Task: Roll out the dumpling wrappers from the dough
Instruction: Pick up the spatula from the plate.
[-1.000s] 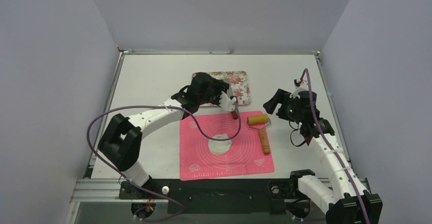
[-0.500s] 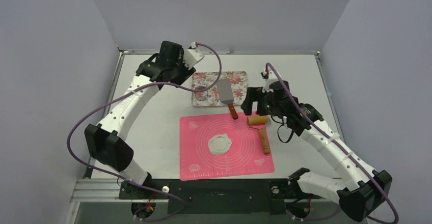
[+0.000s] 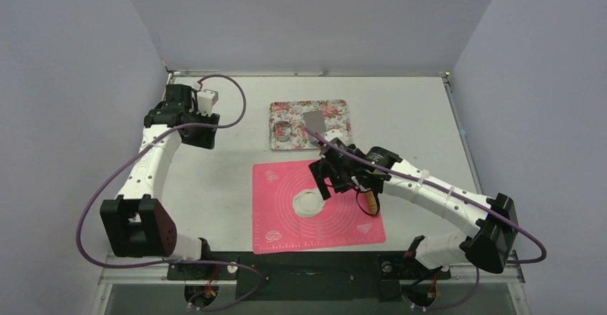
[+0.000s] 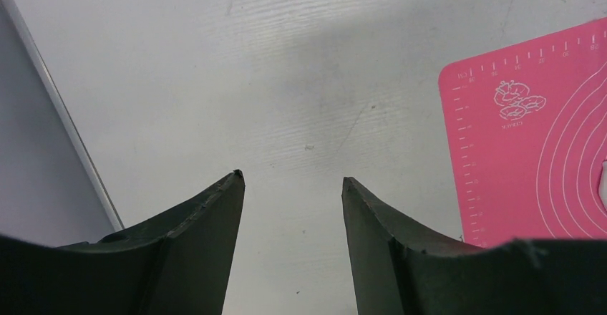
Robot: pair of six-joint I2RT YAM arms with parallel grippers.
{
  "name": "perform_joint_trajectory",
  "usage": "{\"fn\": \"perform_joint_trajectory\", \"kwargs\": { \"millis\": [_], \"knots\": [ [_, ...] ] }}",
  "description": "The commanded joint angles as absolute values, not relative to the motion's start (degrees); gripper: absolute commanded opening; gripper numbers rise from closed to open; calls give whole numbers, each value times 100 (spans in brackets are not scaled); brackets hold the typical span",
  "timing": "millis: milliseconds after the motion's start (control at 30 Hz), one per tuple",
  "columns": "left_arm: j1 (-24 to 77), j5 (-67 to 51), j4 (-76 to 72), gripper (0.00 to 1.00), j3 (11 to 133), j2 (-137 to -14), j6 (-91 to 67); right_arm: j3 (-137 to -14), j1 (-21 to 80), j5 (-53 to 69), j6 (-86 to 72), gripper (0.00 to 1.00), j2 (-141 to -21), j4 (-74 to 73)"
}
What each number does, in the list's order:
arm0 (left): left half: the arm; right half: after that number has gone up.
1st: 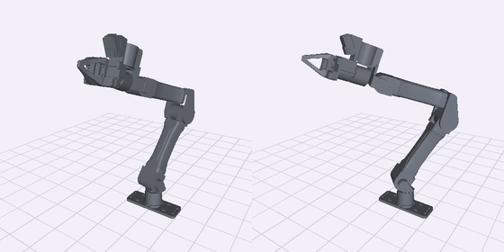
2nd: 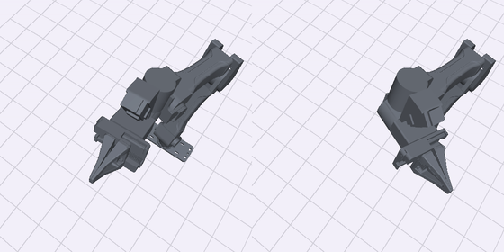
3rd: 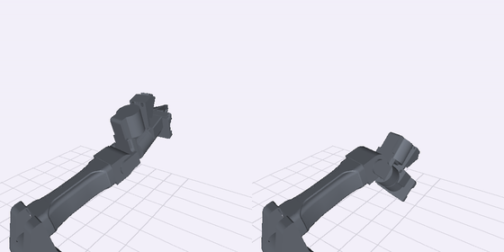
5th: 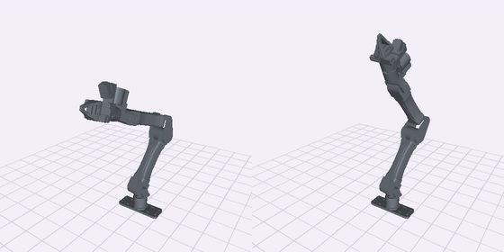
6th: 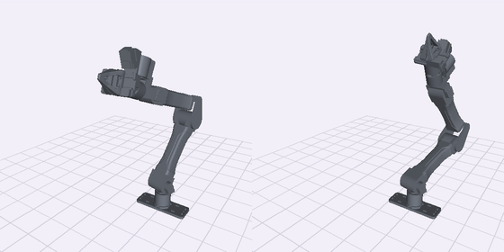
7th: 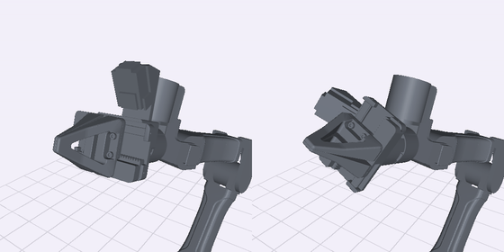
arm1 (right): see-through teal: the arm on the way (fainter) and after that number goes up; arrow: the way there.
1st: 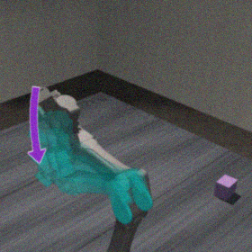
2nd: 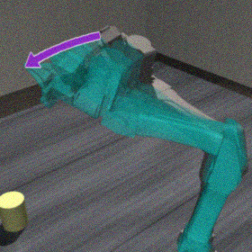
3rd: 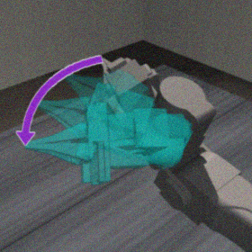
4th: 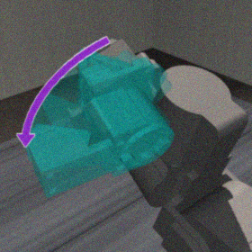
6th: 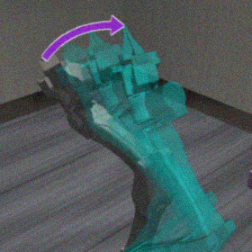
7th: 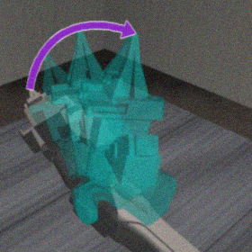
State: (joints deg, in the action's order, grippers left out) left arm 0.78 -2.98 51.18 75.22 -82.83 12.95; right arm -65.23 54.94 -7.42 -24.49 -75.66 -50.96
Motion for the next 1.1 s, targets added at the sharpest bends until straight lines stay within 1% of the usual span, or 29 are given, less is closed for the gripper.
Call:
{"fn": "perform_joint_trajectory", "kwargs": {
  "millis": [0,100,167,233,333,433,567,633,667,733,800,867,967,1033,1067],
  "knots": [
    [-252,-866,4410,51,6986,-7539,1032,-7342,4971,-1374,-2577,84,-7778,-4892],
    [-322,-959,3858,51,6395,-6832,1122,-8008,4762,-1501,-2480,84,-8349,-4813],
    [-325,-906,3600,51,6004,-6446,1210,-8455,4708,-1364,-2393,84,-8851,-4820],
    [-330,-892,3428,51,5717,-6176,1258,-8918,4633,-1103,-2247,84,-9720,-4948],
    [-338,-997,3298,51,5455,-5985,1214,-9586,4445,-1121,-2171,83,-10569,-5321],
    [-357,-1126,3281,51,5333,-5875,1230,-9739,4352,-1274,-2150,83,-11158,-5501],
    [-361,-1153,3214,51,5229,-5774,1248,-9950,4171,-1294,-2140,83,-11649,-5658],
    [-360,-1211,3157,51,5193,-5716,1244,-10023,4116,-1279,-2127,80,-11803,-5738],
    [-360,-1252,3136,51,5181,-5690,1246,-10003,4110,-1306,-2116,78,-11825,-5752],
    [-360,-1272,3117,51,5174,-5659,1244,-9926,4044,-1282,-2150,70,-11845,-5713],
    [-360,-1266,3090,51,5180,-5628,1232,-9864,3978,-1189,-2179,57,-11843,-5648],
    [-360,-1266,3092,51,5188,-5621,1220,-9861,3960,-1044,-2197,49,-11805,-5593],
    [-363,-1270,3079,51,5190,-5614,1222,-9907,3959,-763,-2209,45,-11771,-5539],
    [-361,-1255,3079,51,5189,-5614,1228,-9910,3942,-601,-2171,37,-11785,-5541],
    [-360,-1247,3082,51,5191,-5611,1230,-9891,3899,-529,-2149,27,-11797,-5539]
  ]
}}
